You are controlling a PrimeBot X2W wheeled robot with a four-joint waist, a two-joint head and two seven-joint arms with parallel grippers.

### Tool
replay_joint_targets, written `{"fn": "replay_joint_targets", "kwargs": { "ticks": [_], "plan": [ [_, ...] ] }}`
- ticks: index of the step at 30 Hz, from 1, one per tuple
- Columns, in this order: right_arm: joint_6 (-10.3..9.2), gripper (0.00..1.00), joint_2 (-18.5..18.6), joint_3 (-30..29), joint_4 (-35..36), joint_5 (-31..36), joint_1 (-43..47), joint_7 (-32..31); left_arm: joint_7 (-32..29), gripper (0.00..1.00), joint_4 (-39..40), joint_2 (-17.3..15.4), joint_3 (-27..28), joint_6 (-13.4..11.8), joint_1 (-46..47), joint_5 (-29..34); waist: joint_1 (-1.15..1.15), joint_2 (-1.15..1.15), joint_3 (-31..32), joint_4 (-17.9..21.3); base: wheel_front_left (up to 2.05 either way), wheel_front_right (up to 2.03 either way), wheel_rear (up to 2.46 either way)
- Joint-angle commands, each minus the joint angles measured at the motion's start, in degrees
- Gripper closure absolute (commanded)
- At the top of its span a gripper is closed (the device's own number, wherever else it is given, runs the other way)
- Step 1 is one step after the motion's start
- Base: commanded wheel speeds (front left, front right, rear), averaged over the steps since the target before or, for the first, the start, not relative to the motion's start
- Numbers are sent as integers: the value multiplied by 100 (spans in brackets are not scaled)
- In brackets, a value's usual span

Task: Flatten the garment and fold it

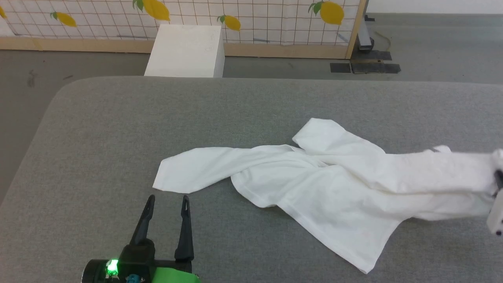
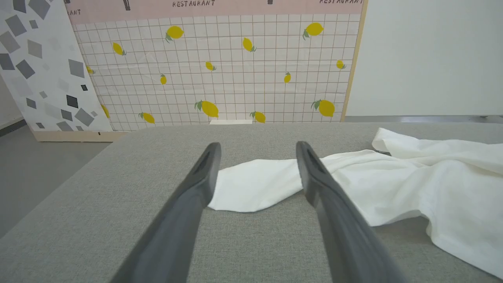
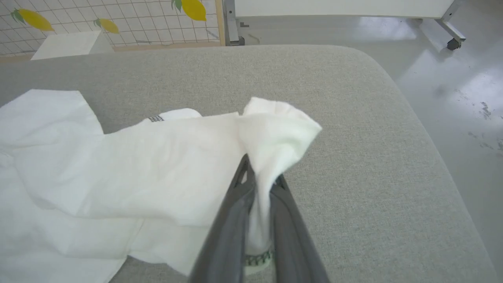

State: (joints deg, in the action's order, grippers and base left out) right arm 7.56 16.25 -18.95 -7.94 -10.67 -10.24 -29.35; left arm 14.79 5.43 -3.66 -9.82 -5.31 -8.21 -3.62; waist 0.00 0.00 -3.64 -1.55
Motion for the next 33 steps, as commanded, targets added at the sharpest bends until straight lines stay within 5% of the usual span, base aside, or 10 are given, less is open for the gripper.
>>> {"fn": "replay_joint_targets", "kwargs": {
  "ticks": [1, 2, 3, 4, 15, 25, 33],
  "plan": [
    [-8, 97, -84, -51, -51, 64, 137, 55, 20, 0, -11, -1, 25, 41, -62, 69, 0, 0, -10, 10, 0, 0, 0],
    [-8, 63, -130, -87, -97, 92, 198, 76, 20, 0, -21, 0, 28, 48, -58, 71, 0, 0, -11, 13, 0, 0, 0],
    [-8, 40, -180, -122, -162, 117, 255, 118, 20, 0, -34, 2, 29, 56, -52, 73, 0, 0, -11, 16, 0, 0, 0],
    [-8, 0, -208, -121, -217, 149, 296, 146, 20, 0, -45, 4, 28, 61, -44, 74, 0, 0, -10, 16, 0, 0, 0],
    [-8, 0, -233, 539, 72, 99, 56, 752, 21, 0, -64, 29, 65, 51, 4, 41, 0, 0, -32, 0, 0, 0, 0],
    [-8, 0, -231, 2417, 914, -720, 374, 106, 21, 0, -94, 58, -7, 22, 36, -44, 0, 0, -1, -225, 0, 0, 0],
    [-8, 0, -136, 3523, 321, -620, 480, -323, 21, 0, -130, 68, -38, 51, 97, -70, 0, 0, -64, -503, 0, 0, 0]
  ]
}}
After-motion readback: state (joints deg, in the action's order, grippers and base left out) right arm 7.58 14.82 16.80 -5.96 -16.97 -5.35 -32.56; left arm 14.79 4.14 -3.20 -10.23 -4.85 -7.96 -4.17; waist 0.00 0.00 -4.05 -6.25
